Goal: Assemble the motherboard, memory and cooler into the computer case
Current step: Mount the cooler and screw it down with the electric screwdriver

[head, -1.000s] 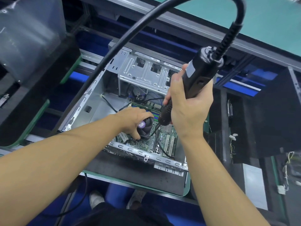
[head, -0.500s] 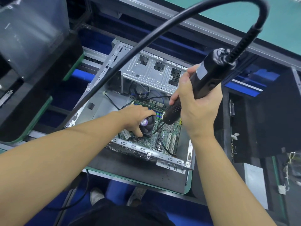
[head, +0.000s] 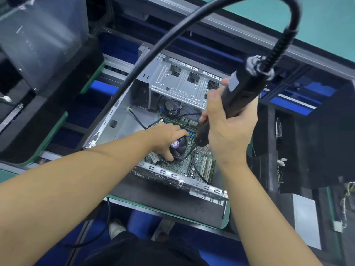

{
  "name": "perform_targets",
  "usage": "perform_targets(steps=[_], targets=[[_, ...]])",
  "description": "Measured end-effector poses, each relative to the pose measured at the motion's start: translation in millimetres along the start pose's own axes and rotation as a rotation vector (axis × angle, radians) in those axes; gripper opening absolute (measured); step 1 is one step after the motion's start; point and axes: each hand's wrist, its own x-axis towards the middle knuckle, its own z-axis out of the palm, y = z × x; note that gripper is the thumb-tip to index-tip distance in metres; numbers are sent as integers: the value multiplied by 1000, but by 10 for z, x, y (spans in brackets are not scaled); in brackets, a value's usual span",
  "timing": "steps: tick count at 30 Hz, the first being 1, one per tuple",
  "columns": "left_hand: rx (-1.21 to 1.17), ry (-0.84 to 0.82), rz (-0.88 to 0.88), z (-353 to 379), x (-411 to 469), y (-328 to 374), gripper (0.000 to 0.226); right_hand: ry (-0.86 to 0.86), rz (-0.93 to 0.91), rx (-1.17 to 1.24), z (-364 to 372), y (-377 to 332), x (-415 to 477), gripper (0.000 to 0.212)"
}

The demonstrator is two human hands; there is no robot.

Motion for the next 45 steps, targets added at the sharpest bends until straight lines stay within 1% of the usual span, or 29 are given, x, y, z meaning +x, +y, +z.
perform_targets(steps=[2,6,12,18,22,27,29,32,34,38,45], targets=[[3,-10,-8,6,5,-5,100,31,31,21,-53,24,44,17],[0,-4,0,16,23,-17,99,36,77,69,-126,61,45,18],[6,15,8,21,13,-12,91,-16,64,66,-96,18,-1,17],[-3,10,13,30,12,-22,92,-85,14,107,-101,-12,13,18],[-28,30,26,39,20,-36,80,-131,1,82,-74,-4,32,20],[-63,40,26,49,3,-31,83,-174,16,56,8,-41,31,26],[-59,49,24,49,-1,-21,84,-200,38,36,13,-46,56,20],[-33,76,27,58,5,-13,84,-203,75,30,-11,-21,82,19],[-2,90,24,59,-1,-1,81,-193,88,39,-20,-9,82,19],[175,97,35,39,9,49,72,-183,94,83,-38,6,52,20],[224,7,45,4,34,87,77,-196,86,119,-54,26,24,21]])
